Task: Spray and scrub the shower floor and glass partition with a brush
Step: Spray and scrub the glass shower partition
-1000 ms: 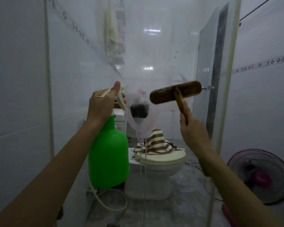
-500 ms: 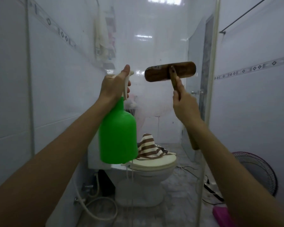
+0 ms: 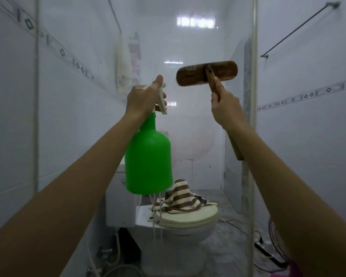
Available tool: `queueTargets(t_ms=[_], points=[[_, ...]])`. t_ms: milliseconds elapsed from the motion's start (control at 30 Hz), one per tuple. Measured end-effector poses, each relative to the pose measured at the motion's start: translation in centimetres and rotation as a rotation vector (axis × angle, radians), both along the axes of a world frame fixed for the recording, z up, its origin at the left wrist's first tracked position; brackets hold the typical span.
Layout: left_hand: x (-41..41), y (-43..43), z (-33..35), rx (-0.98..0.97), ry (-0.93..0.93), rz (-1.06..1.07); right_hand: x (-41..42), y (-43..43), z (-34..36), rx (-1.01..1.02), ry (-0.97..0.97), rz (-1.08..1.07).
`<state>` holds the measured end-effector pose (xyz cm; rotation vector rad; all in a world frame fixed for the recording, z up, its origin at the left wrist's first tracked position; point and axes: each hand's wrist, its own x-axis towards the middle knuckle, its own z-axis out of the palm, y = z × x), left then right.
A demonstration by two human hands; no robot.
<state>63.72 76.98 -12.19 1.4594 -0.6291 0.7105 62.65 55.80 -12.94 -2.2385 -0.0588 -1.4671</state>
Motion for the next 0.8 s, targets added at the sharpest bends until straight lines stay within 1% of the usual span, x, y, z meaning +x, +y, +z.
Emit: queueTargets(t_ms=[100, 133, 167, 233, 333, 367, 400, 433, 467, 567, 600, 633, 667, 700, 800], points=[[0.2, 0.9, -0.8, -0.056, 0.019, -0.019, -1.6, -0.1, -7.1, -0.008, 0.083, -0.011], [0.2, 1.1, -1.1, -0.054, 0.031, -0.028, -1.9, 0.1, -8.6, -0.023, 0.101, -0.016], [0.3, 1.1, -1.3, -0.035, 0.043, -0.034, -1.6, 0.1, -8.2, -0.035, 0.085, -0.022], [0.4, 1.0, -1.8, 0.002, 0.048, -0.039, -0.3, 0.1, -2.8, -0.020, -0.011, -0.021], [0.5, 0.3, -2.6, -0.003, 0.041, -0.058, 0.0, 0.4, 7.6, 0.012, -0.058, -0.007], [0.6, 0.2, -2.9, -0.014, 0.041, -0.061, -0.1, 0.3, 8.9, 0.026, -0.069, -0.001], [0.5, 0.1, -3.2, -0.018, 0.042, -0.052, -0.1, 0.0, 8.4, 0.029, -0.058, -0.009], [0.3, 0.1, -3.6, -0.022, 0.046, -0.038, 0.1, -0.4, 6.1, 0.027, -0.057, -0.014], [0.2, 0.2, -3.9, -0.041, 0.041, -0.024, 0.4, -0.7, 2.2, 0.023, -0.063, -0.002], [-0.7, 0.6, -6.1, -0.131, 0.033, -0.049, -0.8, -0.9, -15.7, 0.100, 0.022, 0.057], [-1.1, 0.8, -7.3, -0.145, 0.049, -0.055, -2.4, -0.6, -20.8, 0.095, 0.088, 0.054], [-1.5, 0.9, -8.6, -0.150, 0.079, -0.056, -3.8, -0.3, -23.9, 0.083, 0.139, 0.052], [-1.9, 1.1, -9.9, -0.145, 0.104, -0.058, -4.2, -0.3, -24.7, 0.079, 0.156, 0.056], [-2.2, 1.1, -11.2, -0.135, 0.129, -0.058, -3.9, -0.5, -23.5, 0.092, 0.142, 0.053], [-2.7, 0.8, -14.4, -0.099, 0.190, -0.045, -1.4, -0.9, -15.0, 0.111, 0.052, 0.050]])
